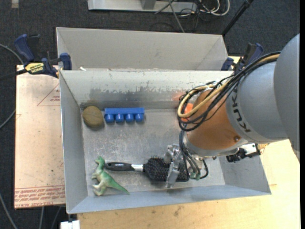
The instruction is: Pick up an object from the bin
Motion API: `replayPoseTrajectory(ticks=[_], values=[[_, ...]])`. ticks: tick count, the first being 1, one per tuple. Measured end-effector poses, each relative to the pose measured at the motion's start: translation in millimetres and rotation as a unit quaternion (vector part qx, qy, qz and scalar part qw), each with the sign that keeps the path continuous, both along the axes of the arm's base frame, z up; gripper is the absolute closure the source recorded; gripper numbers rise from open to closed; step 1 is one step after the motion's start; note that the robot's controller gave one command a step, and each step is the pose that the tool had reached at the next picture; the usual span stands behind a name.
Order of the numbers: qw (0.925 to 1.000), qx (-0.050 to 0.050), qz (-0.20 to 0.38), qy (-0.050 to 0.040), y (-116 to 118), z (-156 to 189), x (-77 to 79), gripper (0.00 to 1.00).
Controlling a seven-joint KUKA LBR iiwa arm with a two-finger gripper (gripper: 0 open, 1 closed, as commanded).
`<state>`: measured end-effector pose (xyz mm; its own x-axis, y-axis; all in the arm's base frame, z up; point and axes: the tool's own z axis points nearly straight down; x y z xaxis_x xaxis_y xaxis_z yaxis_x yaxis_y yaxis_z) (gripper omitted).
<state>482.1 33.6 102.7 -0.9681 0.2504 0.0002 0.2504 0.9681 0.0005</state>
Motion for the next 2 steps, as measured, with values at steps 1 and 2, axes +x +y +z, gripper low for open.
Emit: replayPoseTrajectory(ticks=[1,2], values=[[1.0,0.0,0.0,-0.0025,0.5,10.3,1.3,1.0],[1.0,0.001,0.0,-0.0024,0.6,13.5,1.4,1.0]])
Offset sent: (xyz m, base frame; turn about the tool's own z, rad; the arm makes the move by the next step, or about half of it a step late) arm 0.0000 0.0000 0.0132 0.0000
